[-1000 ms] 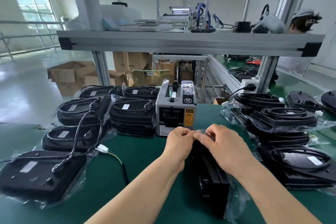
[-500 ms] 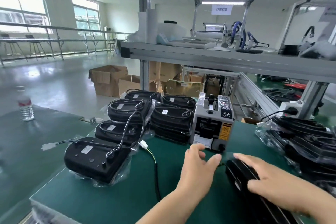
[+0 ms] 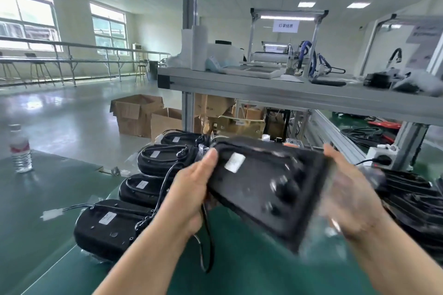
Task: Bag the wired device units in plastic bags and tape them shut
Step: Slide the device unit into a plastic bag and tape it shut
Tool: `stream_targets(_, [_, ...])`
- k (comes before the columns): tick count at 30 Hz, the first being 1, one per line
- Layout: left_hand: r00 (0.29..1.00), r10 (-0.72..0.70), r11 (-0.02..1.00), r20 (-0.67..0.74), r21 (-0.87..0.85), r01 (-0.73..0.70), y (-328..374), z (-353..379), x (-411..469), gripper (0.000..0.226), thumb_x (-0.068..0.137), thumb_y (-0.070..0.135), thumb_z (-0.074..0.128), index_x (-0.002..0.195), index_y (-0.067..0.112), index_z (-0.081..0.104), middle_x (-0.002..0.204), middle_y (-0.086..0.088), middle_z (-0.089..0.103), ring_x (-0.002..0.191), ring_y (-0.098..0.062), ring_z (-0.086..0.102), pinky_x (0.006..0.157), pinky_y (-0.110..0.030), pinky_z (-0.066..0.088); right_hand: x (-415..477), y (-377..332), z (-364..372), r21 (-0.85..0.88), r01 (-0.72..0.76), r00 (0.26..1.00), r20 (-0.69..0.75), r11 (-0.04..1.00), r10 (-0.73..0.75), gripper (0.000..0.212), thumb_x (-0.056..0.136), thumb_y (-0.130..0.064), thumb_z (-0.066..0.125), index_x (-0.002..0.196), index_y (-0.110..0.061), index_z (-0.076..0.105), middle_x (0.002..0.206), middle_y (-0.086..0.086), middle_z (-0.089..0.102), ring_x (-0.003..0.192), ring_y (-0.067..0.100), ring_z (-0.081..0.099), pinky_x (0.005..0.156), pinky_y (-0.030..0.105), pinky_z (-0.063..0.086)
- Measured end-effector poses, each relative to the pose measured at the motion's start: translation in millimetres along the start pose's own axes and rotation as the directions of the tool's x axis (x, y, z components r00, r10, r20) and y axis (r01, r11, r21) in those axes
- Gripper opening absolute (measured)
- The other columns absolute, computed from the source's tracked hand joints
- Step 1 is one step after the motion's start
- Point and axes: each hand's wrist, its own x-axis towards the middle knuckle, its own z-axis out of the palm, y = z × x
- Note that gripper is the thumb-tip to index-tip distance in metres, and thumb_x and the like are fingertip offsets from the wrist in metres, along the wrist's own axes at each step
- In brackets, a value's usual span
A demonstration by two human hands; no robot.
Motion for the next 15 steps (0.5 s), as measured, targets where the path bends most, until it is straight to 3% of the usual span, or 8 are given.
stream_targets(2, [0.987, 0.018, 0.999, -0.162, -0.027, -0.023, 17.0, -14.3, 28.7, 0.039, 0.079, 0.050, 0.069, 0.089, 0.013, 0.071, 0.076, -0.004, 0.074, 0.060, -0.019, 0.068, 0.054, -0.033, 0.059, 14.8, 17.7, -2.1, 0.185, 0.058, 0.979, -0.201, 0.981, -0.020, 0.057, 0.099, -0.050, 0.040, 0.133, -0.008, 0.057, 0.114, 0.017, 0.071, 0.108, 0.031, 0.068, 0.095, 0.049, 0.051])
stream_targets(3, [0.973, 0.031, 0.998, -0.229, -0.037, -0.040, 23.3, -20.6, 44.8, 0.035, 0.084, 0.049, 0.068, 0.090, 0.014, 0.069, 0.073, -0.001, 0.074, 0.056, -0.016, 0.068, 0.048, -0.030, 0.056, 24.2, 25.3, -6.1, 0.146, 0.106, 0.930, -0.366, 0.984, -0.046, 0.055, 0.095, -0.054, 0.043, 0.131, -0.017, 0.059, 0.108, 0.008, 0.073, 0.104, 0.026, 0.069, 0.093, 0.051, 0.053])
stream_targets(4, [0.962, 0.037, 0.997, -0.271, -0.048, -0.052, 28.1, -25.5, 61.5, 0.031, 0.088, 0.047, 0.066, 0.090, 0.015, 0.068, 0.072, 0.000, 0.075, 0.054, -0.015, 0.069, 0.044, -0.027, 0.054, 33.9, 32.3, -6.2, -0.005, 0.146, 0.866, -0.483, 0.989, -0.130, 0.054, 0.090, -0.058, 0.048, 0.131, -0.026, 0.060, 0.109, -0.001, 0.072, 0.107, 0.020, 0.067, 0.095, 0.053, 0.054])
stream_targets(6, [0.950, 0.027, 0.998, -0.311, -0.052, -0.046, 33.9, -30.2, 95.4, 0.028, 0.093, 0.042, 0.064, 0.091, 0.015, 0.067, 0.075, -0.002, 0.077, 0.056, -0.016, 0.071, 0.044, -0.025, 0.053, 57.7, 40.5, -3.3, -0.276, 0.089, 0.860, -0.464, 0.957, -0.213, 0.052, 0.089, -0.063, 0.054, 0.136, -0.042, 0.054, 0.132, -0.012, 0.060, 0.120, 0.010, 0.058, 0.099, 0.049, 0.053])
stream_targets(8, [0.943, 0.022, 1.000, -0.333, 0.007, -0.021, 33.2, -32.7, 129.8, 0.030, 0.094, 0.043, 0.065, 0.093, 0.013, 0.066, 0.087, -0.005, 0.078, 0.066, -0.019, 0.073, 0.056, -0.031, 0.059, 86.8, 43.8, 3.3, -0.476, -0.024, 0.872, -0.440, 0.879, -0.215, 0.054, 0.096, -0.060, 0.045, 0.147, -0.046, 0.038, 0.153, -0.018, 0.039, 0.120, 0.002, 0.052, 0.106, 0.042, 0.049])
stream_targets(10, [0.934, 0.026, 0.995, -0.356, 0.098, 0.009, 29.1, -34.6, 161.5, 0.034, 0.094, 0.047, 0.064, 0.094, 0.013, 0.065, 0.102, -0.010, 0.075, 0.079, -0.023, 0.067, 0.078, -0.039, 0.057, 116.2, 44.7, -4.7, -0.550, -0.129, 0.831, -0.514, 0.825, -0.213, 0.054, 0.103, -0.045, 0.040, 0.155, -0.038, 0.025, 0.160, -0.013, 0.029, 0.104, 0.001, 0.054, 0.110, 0.041, 0.045])
stream_targets(13, [0.928, 0.075, 0.965, -0.364, 0.262, 0.025, 23.2, -32.3, 196.1, 0.037, 0.096, 0.043, 0.060, 0.114, 0.010, 0.063, 0.112, -0.019, 0.071, 0.088, -0.027, 0.067, 0.091, -0.049, 0.056, 150.2, 47.1, -25.0, -0.547, -0.282, 0.780, -0.610, 0.789, -0.144, 0.058, 0.105, -0.024, 0.041, 0.158, -0.027, 0.018, 0.161, 0.009, 0.030, 0.121, 0.024, 0.055, 0.113, 0.047, 0.041])
stream_targets(15, [0.921, 0.125, 0.913, -0.369, 0.406, 0.038, 18.0, -29.1, 211.8, 0.049, 0.095, 0.041, 0.059, 0.132, 0.009, 0.053, 0.110, -0.015, 0.069, 0.095, -0.032, 0.069, 0.092, -0.050, 0.056, 166.4, 48.7, -38.1, -0.556, -0.338, 0.764, -0.633, 0.760, -0.124, 0.063, 0.102, -0.019, 0.041, 0.159, -0.025, 0.016, 0.155, 0.006, 0.039, 0.121, 0.024, 0.052, 0.111, 0.042, 0.041])
